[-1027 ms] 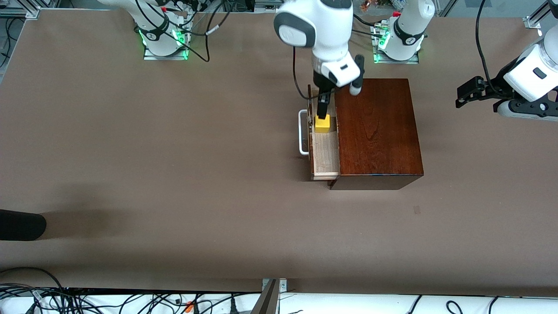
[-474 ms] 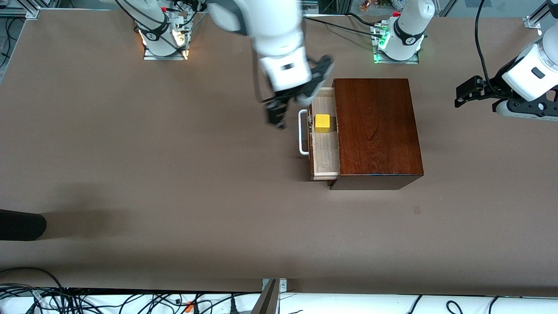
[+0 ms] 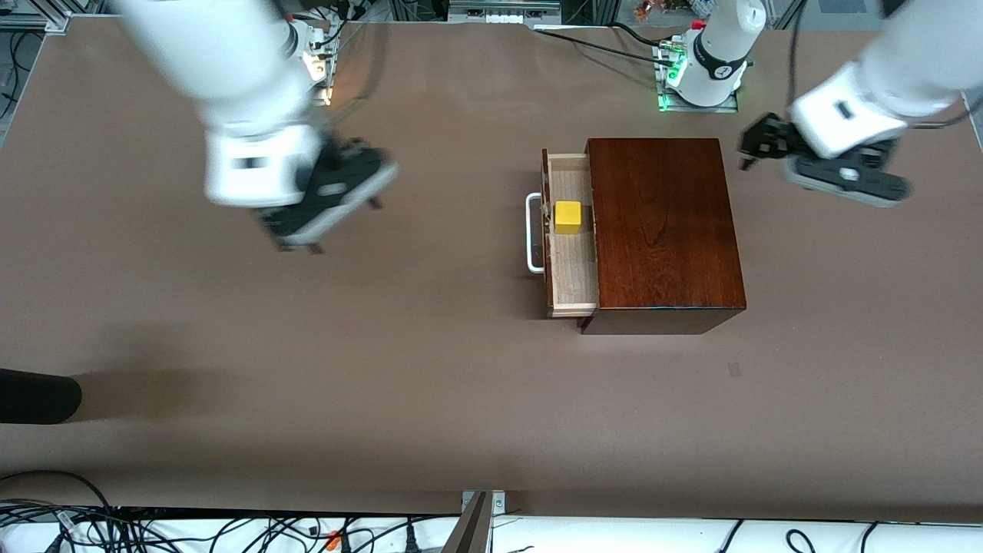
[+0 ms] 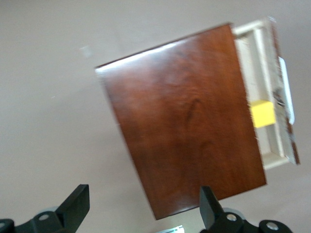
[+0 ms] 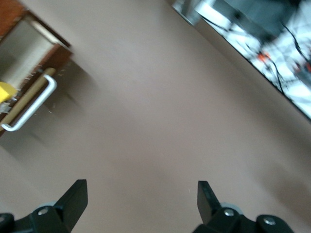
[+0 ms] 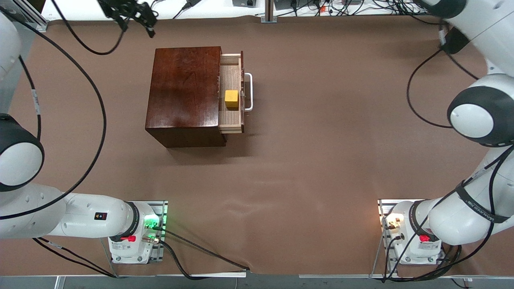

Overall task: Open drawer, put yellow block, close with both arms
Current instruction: 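Raise the right gripper away while the left gripper reaches the drawer, then push the drawer front closed into the box with the left gripper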

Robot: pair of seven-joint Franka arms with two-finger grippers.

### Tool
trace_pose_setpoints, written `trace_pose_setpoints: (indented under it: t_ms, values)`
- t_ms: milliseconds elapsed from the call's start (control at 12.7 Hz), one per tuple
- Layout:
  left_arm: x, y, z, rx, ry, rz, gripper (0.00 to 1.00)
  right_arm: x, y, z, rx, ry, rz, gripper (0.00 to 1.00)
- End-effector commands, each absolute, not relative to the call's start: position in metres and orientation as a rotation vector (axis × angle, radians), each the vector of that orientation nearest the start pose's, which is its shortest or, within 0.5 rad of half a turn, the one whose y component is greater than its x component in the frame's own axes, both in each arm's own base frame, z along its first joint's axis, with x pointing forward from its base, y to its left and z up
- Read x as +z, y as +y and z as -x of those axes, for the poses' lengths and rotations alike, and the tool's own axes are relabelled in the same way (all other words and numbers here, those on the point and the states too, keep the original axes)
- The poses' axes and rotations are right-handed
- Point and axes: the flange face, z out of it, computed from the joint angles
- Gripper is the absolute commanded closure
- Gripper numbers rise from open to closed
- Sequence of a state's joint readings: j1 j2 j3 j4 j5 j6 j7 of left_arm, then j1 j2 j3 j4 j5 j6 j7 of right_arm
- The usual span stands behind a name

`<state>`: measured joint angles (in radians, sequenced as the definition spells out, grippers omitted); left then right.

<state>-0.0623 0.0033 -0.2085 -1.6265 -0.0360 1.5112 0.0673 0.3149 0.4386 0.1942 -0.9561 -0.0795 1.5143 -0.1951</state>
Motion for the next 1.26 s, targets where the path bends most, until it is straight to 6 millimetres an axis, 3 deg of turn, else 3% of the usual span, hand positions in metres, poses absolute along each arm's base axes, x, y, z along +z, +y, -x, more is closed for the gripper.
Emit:
trace_pose_setpoints:
  t_ms: [0,158,316,553,711,790,948,1185]
  values:
    - [0.556,-0.226,-0.524,0.316,0.802,3.095,0.00,0.654,0.237,-0.600,-0.132,-0.889,3.003,0.00]
    - [0.533,-0.282,-0.523,0.386,0.979,3.078,0.00,0.656,0.203,-0.588,-0.091,-0.803,3.057,0.00]
    - [0.516,-0.323,-0.523,0.423,1.118,3.077,0.00,0.653,0.170,-0.577,-0.052,-0.710,3.088,0.00]
    - [0.498,-0.371,-0.523,0.283,1.488,3.028,0.00,0.623,0.118,-0.576,-0.024,-0.578,3.125,0.00]
    - [0.475,-0.397,-0.524,0.197,1.831,2.892,0.00,0.603,0.104,-0.573,-0.014,-0.480,3.134,0.00]
    - [0.464,-0.413,-0.521,0.151,1.978,2.815,0.00,0.601,0.102,-0.572,0.006,-0.355,3.151,0.00]
    - [0.437,-0.439,-0.517,0.064,2.242,2.611,0.00,0.597,0.101,-0.574,0.010,-0.315,3.155,0.00]
    - [0.397,-0.464,-0.508,0.064,2.429,2.319,0.00,0.597,0.091,-0.578,0.015,-0.301,3.162,0.00]
